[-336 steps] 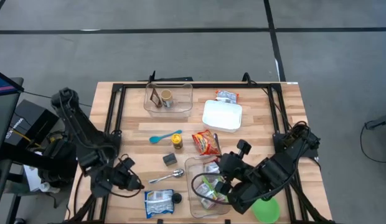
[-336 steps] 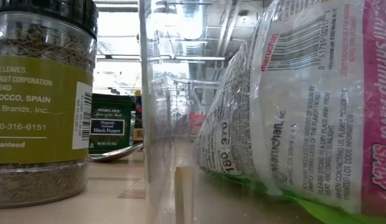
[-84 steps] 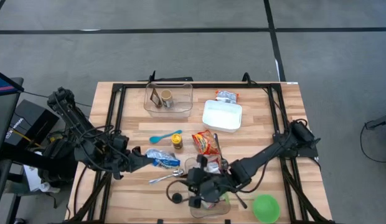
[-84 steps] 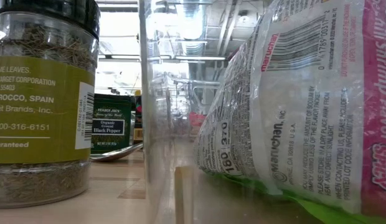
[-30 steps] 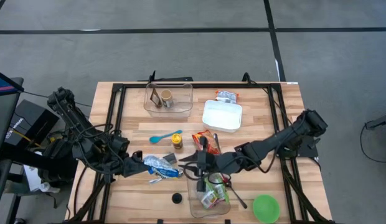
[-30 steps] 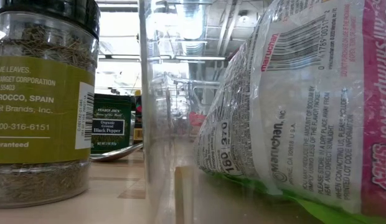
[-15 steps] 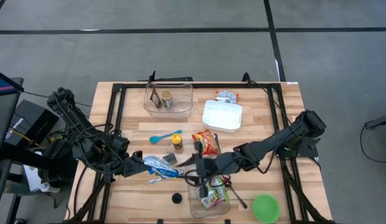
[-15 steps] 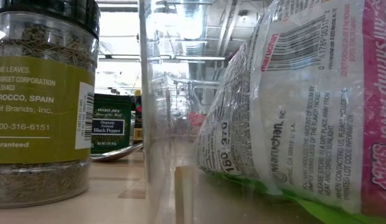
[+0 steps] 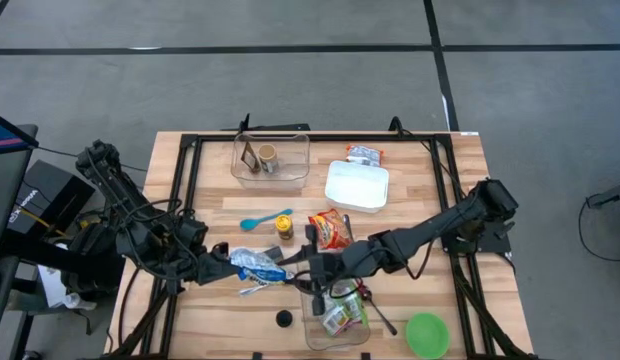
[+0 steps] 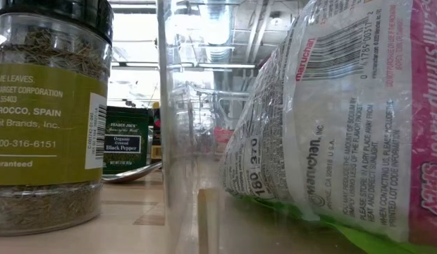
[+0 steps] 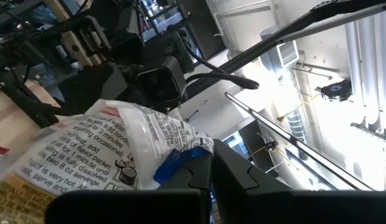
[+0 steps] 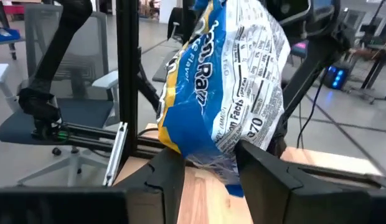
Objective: Pick & Place Food Item
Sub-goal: Put the blue noodle pack into the bottom transparent bin
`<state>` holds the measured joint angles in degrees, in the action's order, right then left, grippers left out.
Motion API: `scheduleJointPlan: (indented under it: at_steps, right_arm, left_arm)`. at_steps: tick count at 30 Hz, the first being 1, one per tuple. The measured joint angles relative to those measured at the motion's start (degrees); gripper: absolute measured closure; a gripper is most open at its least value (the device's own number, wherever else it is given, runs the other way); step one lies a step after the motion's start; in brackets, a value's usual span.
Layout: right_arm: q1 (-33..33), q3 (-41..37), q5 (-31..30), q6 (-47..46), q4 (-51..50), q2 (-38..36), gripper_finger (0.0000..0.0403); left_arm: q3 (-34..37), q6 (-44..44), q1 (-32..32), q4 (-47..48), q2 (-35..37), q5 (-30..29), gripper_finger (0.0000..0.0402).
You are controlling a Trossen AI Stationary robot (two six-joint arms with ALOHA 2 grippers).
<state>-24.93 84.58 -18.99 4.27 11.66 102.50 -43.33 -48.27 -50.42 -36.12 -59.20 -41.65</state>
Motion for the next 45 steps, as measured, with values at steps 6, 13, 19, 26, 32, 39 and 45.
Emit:
scheduleJointPlan:
  at_steps: [6,13,19,26,32,39,45]
  right_arm:
    - [0.0,0.0,0.2,-1.2,-1.9,0.0,0.0270]
    - [0.0,0.0,0.6,-1.3,-1.9,0.0,0.0275]
    - [0.0,0.0,0.6,-1.4,-1.8,0.0,0.0297]
    - [1.2,0.1,0.6,-7.2,-4.3,0.0,0.0292]
    - [1.9,0.1,0.6,-6.9,-3.6,0.0,0.0260]
    - [2.2,0.1,1.0,-5.7,-3.7,0.0,0.0237]
    - [2.1,0.1,1.0,-3.8,-3.0,0.0,0.0246]
  left_arm:
    - [0.0,0.0,0.6,0.0,0.0,0.0,0.0401]
    - [0.0,0.0,1.4,-0.1,0.0,0.0,0.0401]
    - [0.0,0.0,2.4,-0.2,0.0,0.0,0.0401]
    - [0.0,0.0,2.5,-0.3,0.0,1.1,0.0401]
    - [0.0,0.0,2.5,-1.1,0.0,1.2,0.0402]
    - [0.0,0.0,2.5,-1.8,0.0,1.2,0.0402]
    - [0.0,0.0,2.9,-2.5,0.0,1.3,0.0402]
